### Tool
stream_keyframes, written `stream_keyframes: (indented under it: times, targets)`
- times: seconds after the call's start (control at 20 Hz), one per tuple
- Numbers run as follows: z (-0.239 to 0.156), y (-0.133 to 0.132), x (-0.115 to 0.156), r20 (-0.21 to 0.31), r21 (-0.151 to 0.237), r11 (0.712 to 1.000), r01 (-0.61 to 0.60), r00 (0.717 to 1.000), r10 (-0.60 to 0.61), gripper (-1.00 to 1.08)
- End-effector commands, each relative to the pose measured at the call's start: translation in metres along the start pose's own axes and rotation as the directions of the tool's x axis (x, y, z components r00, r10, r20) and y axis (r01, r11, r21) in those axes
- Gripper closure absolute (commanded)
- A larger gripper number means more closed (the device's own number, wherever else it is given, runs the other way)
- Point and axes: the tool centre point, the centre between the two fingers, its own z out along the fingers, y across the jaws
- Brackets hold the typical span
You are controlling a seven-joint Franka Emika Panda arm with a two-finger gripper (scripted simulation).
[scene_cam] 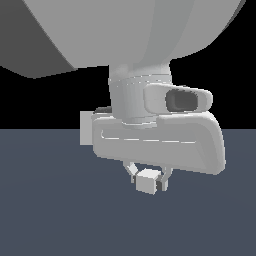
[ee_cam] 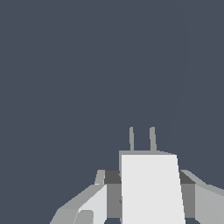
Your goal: Plug the charger into the wall socket.
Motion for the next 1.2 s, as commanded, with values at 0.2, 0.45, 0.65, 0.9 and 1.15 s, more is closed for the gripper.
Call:
stream_keyframes:
  times: [0.2, 0.45, 0.65, 0.9, 1.15]
  targets:
    - [0.000, 0.000, 0.000, 0.000, 0.000, 1.000, 0.000, 1.000, 0.000, 1.08]
    - [-0.001, -0.001, 0.001, -0.001, 0.001, 1.000, 0.000, 1.000, 0.000, 1.08]
    - [-0.006, -0.012, 0.003, -0.001, 0.003, 1.000, 0.011, 1.000, -0.011, 1.08]
    - [-0.020, -0.040, 0.007, -0.001, 0.010, 0.999, 0.041, 0.999, -0.041, 1.08]
    - [-0.042, -0.084, 0.012, -0.002, 0.021, 0.996, 0.086, 0.996, -0.086, 1.08]
